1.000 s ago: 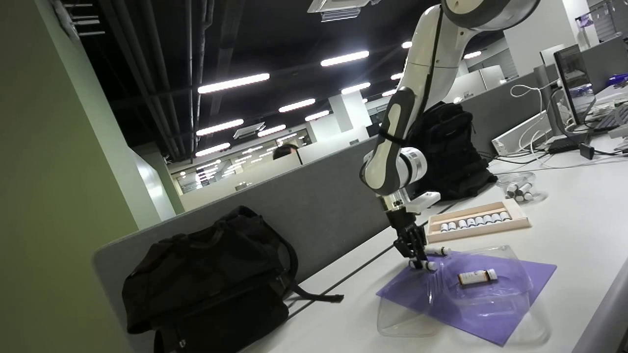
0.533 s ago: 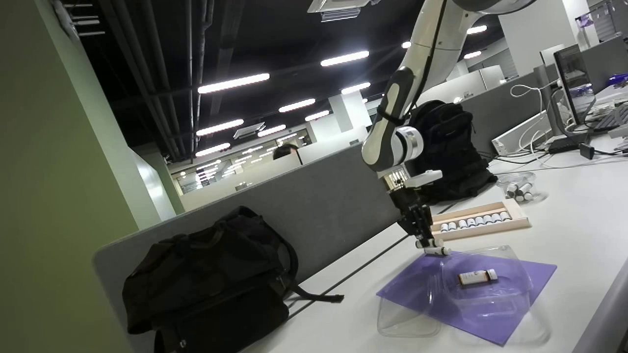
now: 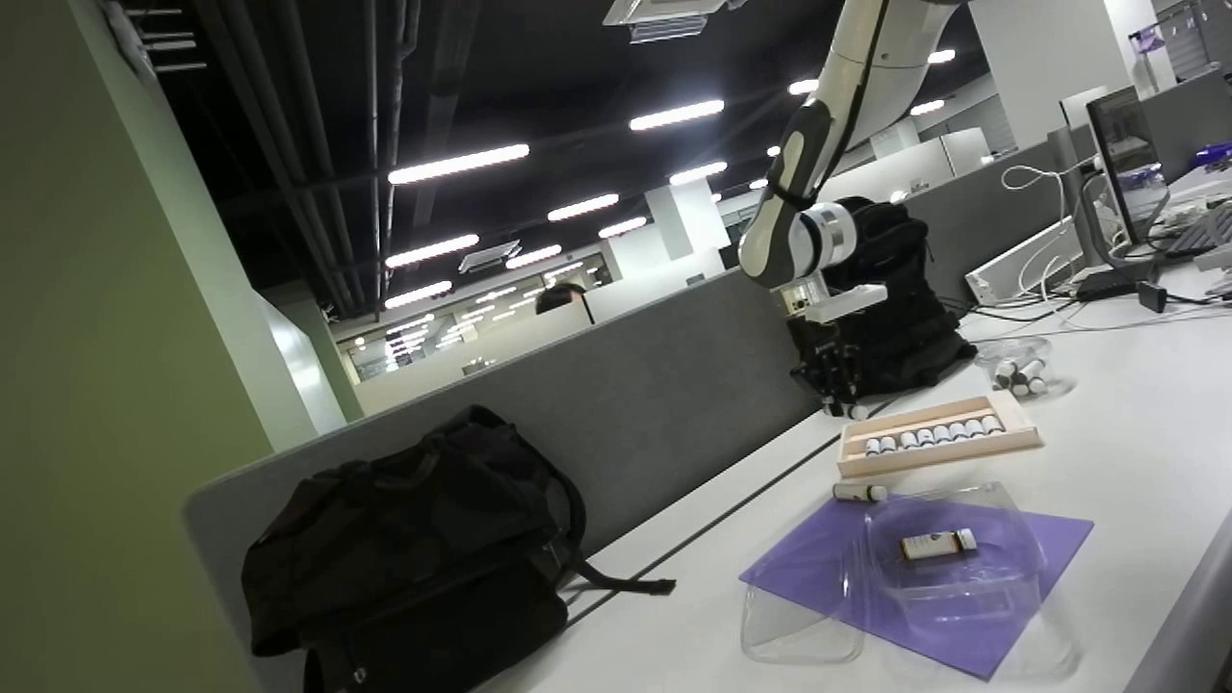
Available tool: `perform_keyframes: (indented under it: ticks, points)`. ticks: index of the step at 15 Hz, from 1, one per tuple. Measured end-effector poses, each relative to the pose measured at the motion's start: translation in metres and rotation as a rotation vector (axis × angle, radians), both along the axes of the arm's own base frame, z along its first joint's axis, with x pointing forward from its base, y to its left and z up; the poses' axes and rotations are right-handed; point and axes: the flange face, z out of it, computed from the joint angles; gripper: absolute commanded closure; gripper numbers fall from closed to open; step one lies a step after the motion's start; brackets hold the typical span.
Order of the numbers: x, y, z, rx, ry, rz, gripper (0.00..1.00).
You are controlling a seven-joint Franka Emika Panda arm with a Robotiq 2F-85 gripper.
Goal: Pick up one bottle from the table and put it on the tray
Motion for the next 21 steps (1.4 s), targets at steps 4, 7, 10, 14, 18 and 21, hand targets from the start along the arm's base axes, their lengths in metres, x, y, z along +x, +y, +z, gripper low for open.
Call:
perform_keyframes:
  ticks: [4,7,10,14,18,21]
  points:
    - [0.002,-0.037,-0.011,-0.003,0.009,-0.103,0.73]
    - [0.004,-0.031,-0.013,-0.003,0.010,-0.100,0.93]
    - [0.004,-0.031,-0.019,0.048,0.010,-0.139,0.93]
    - [0.010,-0.046,-0.029,0.157,-0.004,-0.258,0.93]
    - [0.017,-0.065,-0.041,0.246,-0.042,-0.405,0.93]
    - [0.020,-0.080,-0.044,0.301,-0.073,-0.528,0.93]
